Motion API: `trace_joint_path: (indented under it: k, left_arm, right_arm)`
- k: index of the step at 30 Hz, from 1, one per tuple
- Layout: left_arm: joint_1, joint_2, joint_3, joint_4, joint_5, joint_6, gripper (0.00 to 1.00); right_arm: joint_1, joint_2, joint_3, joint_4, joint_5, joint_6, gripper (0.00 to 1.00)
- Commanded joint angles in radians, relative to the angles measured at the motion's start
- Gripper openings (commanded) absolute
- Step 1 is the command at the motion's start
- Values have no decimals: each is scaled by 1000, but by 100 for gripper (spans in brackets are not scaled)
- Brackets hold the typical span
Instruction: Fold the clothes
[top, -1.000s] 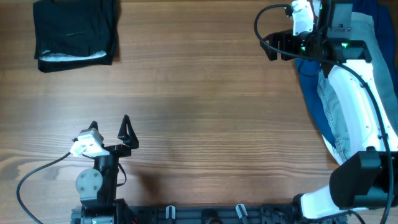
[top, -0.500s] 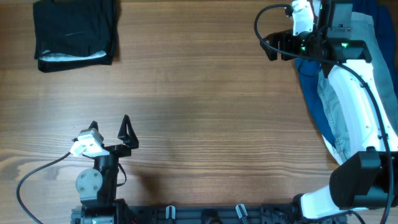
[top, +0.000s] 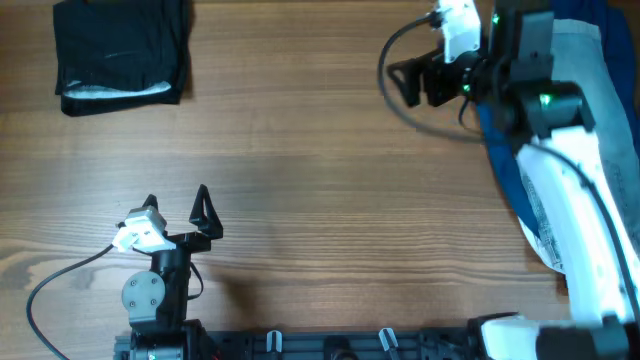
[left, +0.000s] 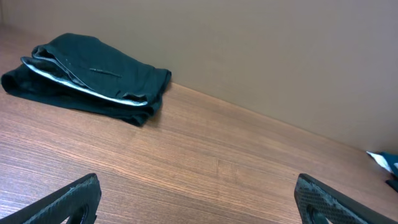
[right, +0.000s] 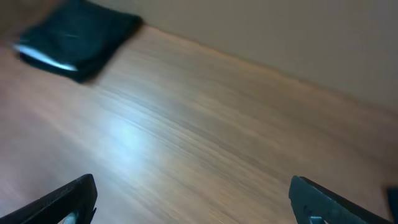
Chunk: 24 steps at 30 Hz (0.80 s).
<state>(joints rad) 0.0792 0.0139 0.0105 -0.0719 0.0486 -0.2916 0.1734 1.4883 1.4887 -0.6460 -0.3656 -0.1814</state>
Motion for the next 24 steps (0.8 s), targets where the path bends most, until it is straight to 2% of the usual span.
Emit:
trace_joint_path:
  k: [1,8,11,12,13,15,17,20,24]
  left_arm:
    - [-5,-8,-5,-4,-13,-8,100]
    - [-5,-8,-5,-4,-13,-8,100]
    - [-5,-8,-5,-4,-13,-8,100]
    - [-5,-8,-5,-4,-13,-8,100]
    - [-5,-8,-5,-4,-13,-8,100]
    - [-5,-8,-5,-4,-13,-8,100]
    - [-5,-8,-5,-4,-13,-8,100]
    - [-5,-8,-5,-4,-13,-8,100]
    - [-5,-8,-5,-4,-13,-8,100]
  right_arm:
    - [74,-137,2,2,47,-83,100]
    - [89,-341,-50,16,89,-261,100]
    - [89,-532,-362,365,89,-291,100]
    - [89,-648,-586,591,93,-295,100]
    - [89,-713,-716,713,104,-291,100]
    - [89,-829,-972,930,119,-291,100]
    - [88,-928,-1175,1048,123,-290,100]
    - [87,-1117,-1404,1071,123,-290,100]
    - [68,-1322,-1484,904,115,-288,100]
